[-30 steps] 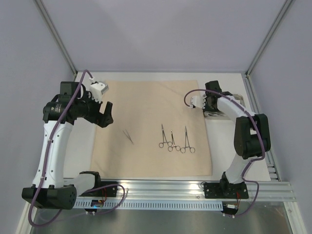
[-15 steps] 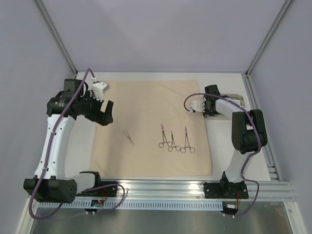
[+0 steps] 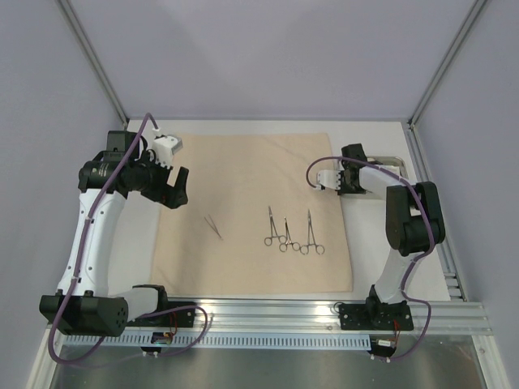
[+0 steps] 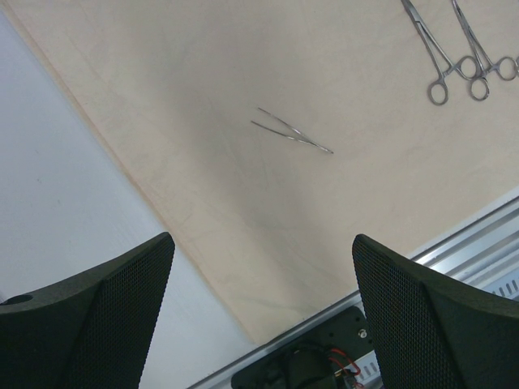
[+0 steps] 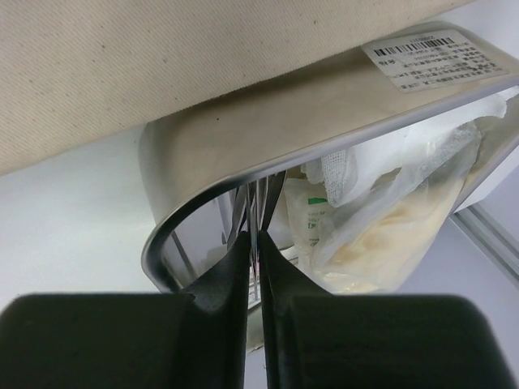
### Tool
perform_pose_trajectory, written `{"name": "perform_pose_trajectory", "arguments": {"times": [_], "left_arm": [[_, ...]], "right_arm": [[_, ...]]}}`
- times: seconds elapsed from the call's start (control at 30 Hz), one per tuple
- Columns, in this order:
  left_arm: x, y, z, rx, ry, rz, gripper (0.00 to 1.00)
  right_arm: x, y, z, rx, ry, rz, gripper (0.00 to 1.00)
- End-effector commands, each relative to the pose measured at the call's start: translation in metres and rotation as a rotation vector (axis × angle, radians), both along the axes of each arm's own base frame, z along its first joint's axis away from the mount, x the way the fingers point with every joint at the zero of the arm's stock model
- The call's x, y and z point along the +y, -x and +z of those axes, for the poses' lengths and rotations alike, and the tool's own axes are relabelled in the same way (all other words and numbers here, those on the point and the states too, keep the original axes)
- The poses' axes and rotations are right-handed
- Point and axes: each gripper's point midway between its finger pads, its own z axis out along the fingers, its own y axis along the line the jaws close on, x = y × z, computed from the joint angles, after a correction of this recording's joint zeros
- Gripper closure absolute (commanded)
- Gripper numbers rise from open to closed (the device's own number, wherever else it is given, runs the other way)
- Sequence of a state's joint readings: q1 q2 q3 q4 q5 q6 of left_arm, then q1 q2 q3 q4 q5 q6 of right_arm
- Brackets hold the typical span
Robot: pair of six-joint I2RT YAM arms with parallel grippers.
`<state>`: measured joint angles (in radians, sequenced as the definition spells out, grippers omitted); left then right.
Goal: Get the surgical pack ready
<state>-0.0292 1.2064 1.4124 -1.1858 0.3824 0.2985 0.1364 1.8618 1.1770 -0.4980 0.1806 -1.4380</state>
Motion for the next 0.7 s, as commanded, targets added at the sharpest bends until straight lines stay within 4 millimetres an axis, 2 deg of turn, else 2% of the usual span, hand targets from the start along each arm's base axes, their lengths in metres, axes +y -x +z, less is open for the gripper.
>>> {"name": "perform_pose_trajectory", "arguments": {"times": [0.0,0.23,0.43,0.53,0.57,0.63,0.67], "left_arm": [[0.001,-0.006,0.009,-0.049,-0.008,-0.008,0.0],[0.001,-0.005,0.008,-0.049,-0.009,-0.011,0.0],[0.001,-0.004,0.008,-0.05,-0.011,-0.009,0.0],[0.005,-0.002,0.007,-0.051,-0.026,0.005,0.0],[0.009,-0.003,0.005,-0.052,-0.045,0.022,0.0],[0.016,-0.002,0.002,-0.056,-0.076,0.053,0.0],[0.025,-0.003,-0.001,-0.053,-0.118,0.091,0.0]], "right_arm": [[0.002,-0.012,0.01,-0.05,-0.008,0.01,0.9],[-0.001,-0.015,0.028,-0.102,0.001,-0.008,0.77],[-0.001,-0.02,0.057,-0.182,-0.003,-0.017,0.73],[0.008,-0.032,0.097,-0.321,-0.035,-0.045,0.75],[0.016,-0.034,0.119,-0.389,-0.083,-0.08,0.75],[0.029,-0.039,0.151,-0.494,-0.163,-0.124,0.74],[0.044,-0.04,0.185,-0.578,-0.231,-0.14,0.73]]}}
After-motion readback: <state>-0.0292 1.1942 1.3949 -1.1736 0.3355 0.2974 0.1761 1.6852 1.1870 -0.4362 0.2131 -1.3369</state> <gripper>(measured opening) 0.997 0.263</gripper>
